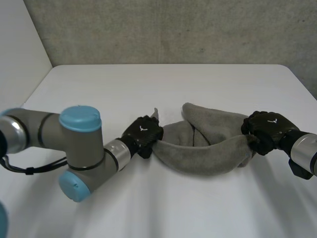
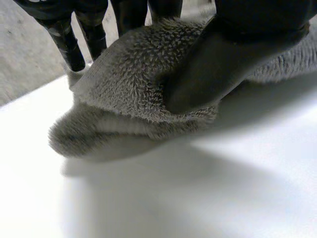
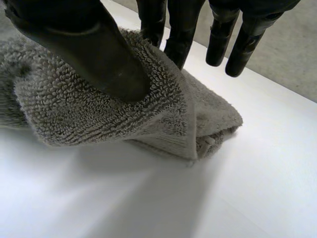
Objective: Fold the towel.
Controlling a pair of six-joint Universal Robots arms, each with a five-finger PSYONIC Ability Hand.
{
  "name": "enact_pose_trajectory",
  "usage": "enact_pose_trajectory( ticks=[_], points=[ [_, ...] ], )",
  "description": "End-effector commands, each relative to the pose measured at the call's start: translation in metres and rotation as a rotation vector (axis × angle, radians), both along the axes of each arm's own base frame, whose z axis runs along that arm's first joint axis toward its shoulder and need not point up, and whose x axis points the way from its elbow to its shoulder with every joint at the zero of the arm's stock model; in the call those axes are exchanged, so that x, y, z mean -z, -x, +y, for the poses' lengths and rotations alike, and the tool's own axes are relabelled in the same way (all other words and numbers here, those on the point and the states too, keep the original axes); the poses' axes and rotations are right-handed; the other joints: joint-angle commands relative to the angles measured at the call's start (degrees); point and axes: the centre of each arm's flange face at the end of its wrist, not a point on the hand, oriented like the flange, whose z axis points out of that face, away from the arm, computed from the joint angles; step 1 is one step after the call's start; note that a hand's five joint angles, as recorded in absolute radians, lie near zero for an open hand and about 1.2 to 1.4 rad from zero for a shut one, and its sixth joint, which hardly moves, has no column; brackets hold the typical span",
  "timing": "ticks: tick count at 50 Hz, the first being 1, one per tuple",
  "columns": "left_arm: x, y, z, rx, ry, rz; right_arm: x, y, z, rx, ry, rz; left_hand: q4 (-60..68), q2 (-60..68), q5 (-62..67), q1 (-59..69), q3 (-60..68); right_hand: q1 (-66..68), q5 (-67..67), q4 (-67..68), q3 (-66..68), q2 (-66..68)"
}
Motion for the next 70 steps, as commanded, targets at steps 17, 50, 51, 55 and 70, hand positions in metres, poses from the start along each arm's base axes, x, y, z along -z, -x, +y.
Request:
enact_pose_trajectory(
  ticks=[17, 50, 51, 55, 70],
  points=[
    [-0.275, -0.021, -0.080, -0.266, 0.849, 0.518, -0.253, -0.064, -0.094, 0.040, 1.106, -0.052, -3.4, 5.0, 3.3, 5.7, -3.0, 4.0, 3.3, -4.4, -2.5, 4.8],
    [-0.016, -0.106, 0.030, -0.153, 0.231, -0.094, 0.034, -0.023, 0.033, -0.277, 0.068, 0.139, -3.4, 5.0, 3.3, 5.7, -3.0, 4.0, 3.3, -4.4, -2.5, 4.8],
    [-0.016, -0.106, 0.030, -0.153, 0.231, -0.094, 0.031, -0.022, 0.028, -0.272, 0.086, 0.141, -3.4, 5.0, 3.3, 5.7, -3.0, 4.0, 3.3, -4.4, -2.5, 4.8],
    [-0.018, -0.108, 0.030, -0.157, 0.231, -0.094, 0.029, -0.022, 0.024, -0.266, 0.099, 0.140, -3.4, 5.0, 3.3, 5.7, -3.0, -0.7, -1.4, -4.4, -2.5, 0.1],
    [-0.019, -0.116, 0.053, -0.155, 0.148, -0.128, 0.026, -0.003, 0.023, -0.327, 0.139, 0.273, -3.4, 5.0, 3.3, 5.7, -3.0, -21.7, -22.4, -4.4, -2.5, -20.9]
  ],
)
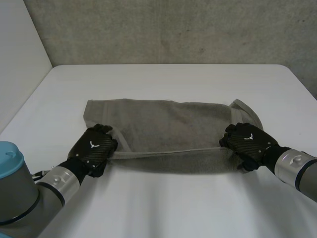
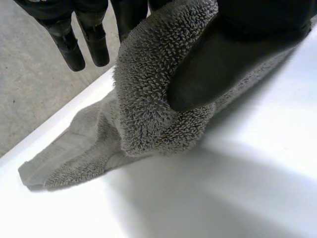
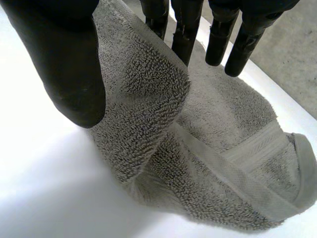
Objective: Fold the towel.
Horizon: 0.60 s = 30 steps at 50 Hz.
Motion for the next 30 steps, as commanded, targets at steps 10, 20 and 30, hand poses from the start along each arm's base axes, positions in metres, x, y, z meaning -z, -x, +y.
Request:
enact_pose_trajectory(
  ticks=[10, 20, 30],
  points=[
    [-0.013, -0.009, 0.025, -0.008, -0.020, -0.004, -0.024, 0.025, 0.022, -0.161, -0.083, 0.126, -3.4, 3.2, 2.7, 5.3, -3.0, 27.7, 28.6, -4.4, -2.5, 26.4],
    [-0.012, -0.011, 0.024, -0.012, -0.025, -0.004, -0.047, 0.026, 0.022, -0.177, 0.065, 0.133, -3.4, 3.2, 2.7, 5.3, -3.0, 6.0, 6.8, -4.4, -2.5, 4.6],
    [-0.016, -0.010, 0.022, -0.012, -0.010, 0.000, -0.025, 0.026, 0.002, -0.194, 0.257, 0.210, -3.4, 3.2, 2.7, 5.3, -3.0, -11.1, -10.3, -4.4, -2.5, -12.5]
  ],
)
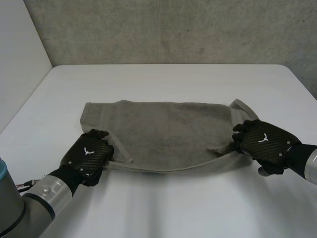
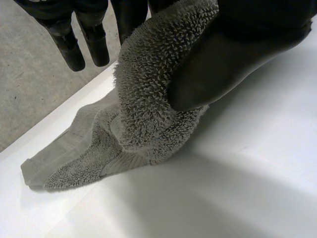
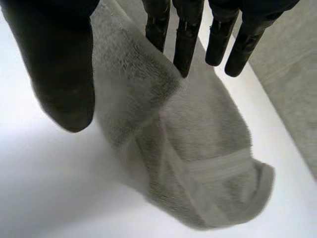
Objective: Fold the towel.
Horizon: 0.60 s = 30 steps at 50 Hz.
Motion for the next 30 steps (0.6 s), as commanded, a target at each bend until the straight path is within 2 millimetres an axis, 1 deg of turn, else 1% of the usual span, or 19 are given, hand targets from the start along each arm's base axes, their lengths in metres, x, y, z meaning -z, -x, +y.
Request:
enact_pose_trajectory(
  ticks=[1, 7, 11, 15, 19, 23, 27, 30],
  points=[
    [-0.002, 0.001, -0.001, 0.000, 0.008, 0.002, 0.017, 0.000, -0.016, -0.016, 0.123, 0.032, -3.4, 3.2, 2.6, 5.3, -3.0, -3.5, -2.3, -4.4, -2.5, -4.0],
    [-0.001, 0.000, -0.001, 0.000, 0.002, 0.001, 0.024, -0.005, -0.015, -0.052, 0.119, 0.034, -3.4, 3.2, 2.6, 5.3, -3.0, -3.2, -1.9, -4.4, -2.5, -3.6],
    [0.000, 0.000, 0.000, 0.000, -0.001, 0.001, 0.031, -0.010, -0.012, -0.112, 0.146, 0.083, -3.4, 3.2, 2.6, 5.3, -3.0, -3.2, -1.9, -4.4, -2.5, -3.6],
    [0.001, 0.000, 0.000, 0.001, -0.005, 0.001, 0.032, -0.010, -0.014, -0.143, 0.188, 0.125, -3.4, 3.2, 2.6, 5.3, -3.0, -3.7, -2.4, -4.4, -2.5, -4.1],
    [0.001, 0.000, 0.000, 0.001, -0.006, 0.001, 0.029, -0.019, -0.012, -0.197, 0.241, 0.149, -3.4, 3.2, 2.6, 5.3, -3.0, -6.3, -5.1, -4.4, -2.5, -6.8],
    [0.001, 0.000, 0.000, 0.001, -0.006, 0.001, 0.028, -0.022, -0.015, -0.214, 0.252, 0.142, -3.4, 3.2, 2.6, 5.3, -3.0, -6.4, -5.1, -4.4, -2.5, -6.8],
    [0.001, 0.000, 0.000, 0.001, -0.006, 0.001, 0.040, -0.026, -0.019, -0.250, 0.224, 0.124, -3.4, 3.2, 2.6, 5.3, -3.0, -6.5, -5.3, -4.4, -2.5, -7.0],
    [0.001, 0.000, -0.001, -0.002, -0.004, 0.000, 0.047, -0.031, -0.018, -0.283, 0.217, 0.133, -3.4, 3.2, 2.6, 5.3, -3.0, -5.9, -4.6, -4.4, -2.5, -6.3]
  ],
)
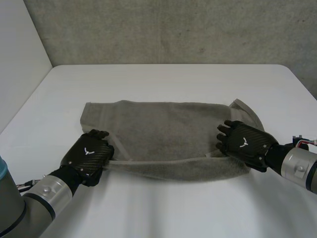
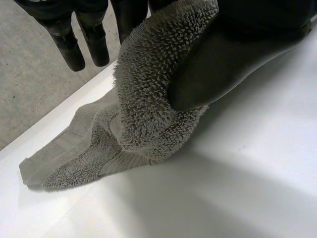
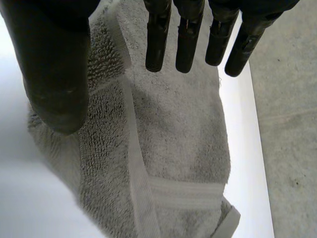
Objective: Fold the towel.
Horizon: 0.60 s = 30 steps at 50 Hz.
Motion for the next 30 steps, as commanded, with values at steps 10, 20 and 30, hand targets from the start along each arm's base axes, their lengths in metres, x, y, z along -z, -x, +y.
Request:
enact_pose_trajectory(
  ticks=[10, 20, 30],
  points=[
    [0.000, -0.006, -0.008, -0.032, 0.003, 0.001, 0.011, -0.005, 0.004, -0.129, -0.021, 0.084, -3.4, 3.2, 2.6, 5.3, -3.0, 4.7, 5.9, -4.4, -2.5, 3.3],
    [-0.002, -0.007, -0.010, -0.037, 0.008, 0.004, 0.015, -0.003, -0.003, -0.125, -0.029, 0.107, -3.4, 3.2, 2.6, 5.3, -3.0, 19.6, 20.8, -4.4, -2.5, 18.3],
    [-0.007, -0.008, -0.010, -0.043, 0.026, 0.007, -0.011, 0.015, -0.003, 0.061, -0.357, -0.028, -3.4, 3.2, 2.6, 5.3, -3.0, 51.2, 52.4, -4.4, -2.5, 49.9]
  ],
)
